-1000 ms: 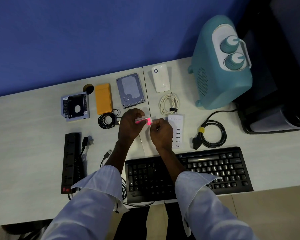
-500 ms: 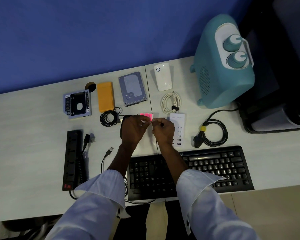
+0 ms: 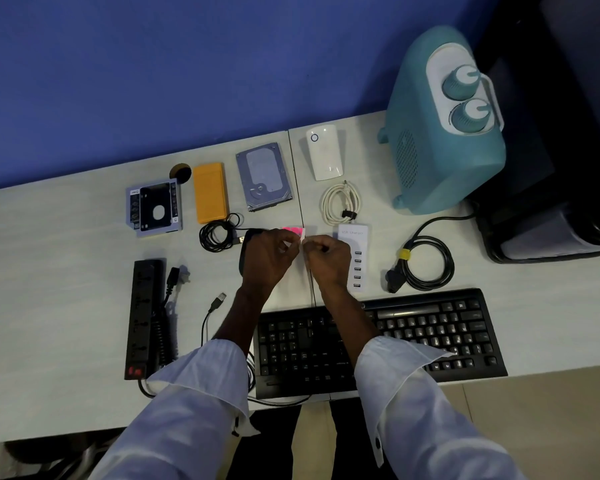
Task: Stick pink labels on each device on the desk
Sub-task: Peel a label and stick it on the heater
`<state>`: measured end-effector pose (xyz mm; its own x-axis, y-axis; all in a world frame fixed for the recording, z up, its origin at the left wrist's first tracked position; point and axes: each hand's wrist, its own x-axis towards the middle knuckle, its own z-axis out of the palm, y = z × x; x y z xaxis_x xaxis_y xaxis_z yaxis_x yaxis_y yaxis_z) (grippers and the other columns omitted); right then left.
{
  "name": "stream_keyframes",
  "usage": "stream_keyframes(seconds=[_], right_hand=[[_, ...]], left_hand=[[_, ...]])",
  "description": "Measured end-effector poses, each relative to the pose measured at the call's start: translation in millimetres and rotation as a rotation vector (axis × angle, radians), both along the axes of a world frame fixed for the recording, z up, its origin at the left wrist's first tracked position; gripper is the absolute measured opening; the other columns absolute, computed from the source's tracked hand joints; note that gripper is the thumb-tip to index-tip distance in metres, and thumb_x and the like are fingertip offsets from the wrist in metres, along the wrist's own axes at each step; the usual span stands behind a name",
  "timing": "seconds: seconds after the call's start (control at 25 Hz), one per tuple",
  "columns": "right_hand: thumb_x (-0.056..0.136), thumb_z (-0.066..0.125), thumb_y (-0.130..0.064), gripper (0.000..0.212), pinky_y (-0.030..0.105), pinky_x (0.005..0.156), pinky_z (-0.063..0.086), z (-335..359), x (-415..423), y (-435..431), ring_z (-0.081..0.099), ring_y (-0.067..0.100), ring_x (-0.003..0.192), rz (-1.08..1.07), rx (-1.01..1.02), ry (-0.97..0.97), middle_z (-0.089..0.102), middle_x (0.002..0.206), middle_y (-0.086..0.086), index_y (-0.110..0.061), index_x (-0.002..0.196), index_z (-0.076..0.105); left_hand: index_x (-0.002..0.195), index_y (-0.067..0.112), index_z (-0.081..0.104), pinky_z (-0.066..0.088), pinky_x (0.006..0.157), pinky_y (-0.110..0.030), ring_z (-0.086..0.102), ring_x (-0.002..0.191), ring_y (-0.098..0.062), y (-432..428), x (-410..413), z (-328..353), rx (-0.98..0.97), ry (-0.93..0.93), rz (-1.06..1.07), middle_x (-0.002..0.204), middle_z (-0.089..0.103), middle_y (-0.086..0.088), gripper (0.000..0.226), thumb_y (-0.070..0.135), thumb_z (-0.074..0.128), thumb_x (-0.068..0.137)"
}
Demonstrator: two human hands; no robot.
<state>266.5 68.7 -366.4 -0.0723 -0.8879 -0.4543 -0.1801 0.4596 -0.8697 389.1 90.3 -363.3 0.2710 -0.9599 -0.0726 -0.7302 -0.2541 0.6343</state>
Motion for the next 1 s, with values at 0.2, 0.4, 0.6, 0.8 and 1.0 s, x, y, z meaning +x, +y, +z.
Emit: stream_keyframes(seconds=[0.2,0.4,0.6,0.8,1.0], right_hand=[[0.079,0.066,-0.020,0.009,0.045,0.074,0.060,-2,5,2,0.071,0.025,0.066,-0.019,0.022,0.047,0.074,0.072,0.002,-0.020,0.076,0.074],[0.078,0.065,-0.020,0.006,0.047,0.071,0.060,-3,3,3,0.070,0.023,0.065,-0.038,-0.014,0.106,0.071,0.071,-0.004,-0.026,0.079,0.066],[0.090,0.067,-0.039,0.024,0.034,0.056,0.060,23,-3,-2,0.066,0.013,0.049,-0.108,0.135,-0.102,0.068,0.057,-0.006,-0.025,0.071,0.064],[0.087,0.066,0.003,0.006,0.021,0.046,0.049,42,-28,-10,0.064,0.011,0.045,-0.097,0.232,-0.440,0.071,0.058,-0.001,0.001,0.086,0.072],[0.086,0.069,0.004,0.015,0.016,0.046,0.050,51,-63,-14,0.064,0.006,0.047,-0.140,0.186,-0.458,0.073,0.060,-0.005,0.002,0.101,0.071]], left_hand=[[0.078,0.023,0.072,0.049,0.064,-0.018,0.063,0.063,-0.002,-2,-4,2,0.015,-0.003,0.084,0.073,0.072,0.009,0.012,0.035,0.070,0.079],[0.078,0.024,0.067,0.043,0.060,-0.010,0.058,0.062,0.003,3,0,1,-0.051,0.015,0.155,0.071,0.069,0.009,0.005,0.028,0.068,0.079],[0.094,0.019,0.072,0.052,0.071,-0.019,0.066,0.074,-0.005,4,-3,9,-0.166,0.005,0.028,0.089,0.074,0.007,0.015,0.030,0.063,0.091],[0.103,0.024,0.071,0.051,0.075,-0.018,0.066,0.078,-0.007,-6,-13,21,-0.168,-0.083,-0.091,0.096,0.073,0.008,0.024,0.039,0.055,0.093],[0.102,0.019,0.073,0.044,0.075,-0.004,0.068,0.081,-0.009,-22,-42,40,-0.197,-0.013,-0.167,0.098,0.074,0.005,0.015,0.023,0.061,0.094]])
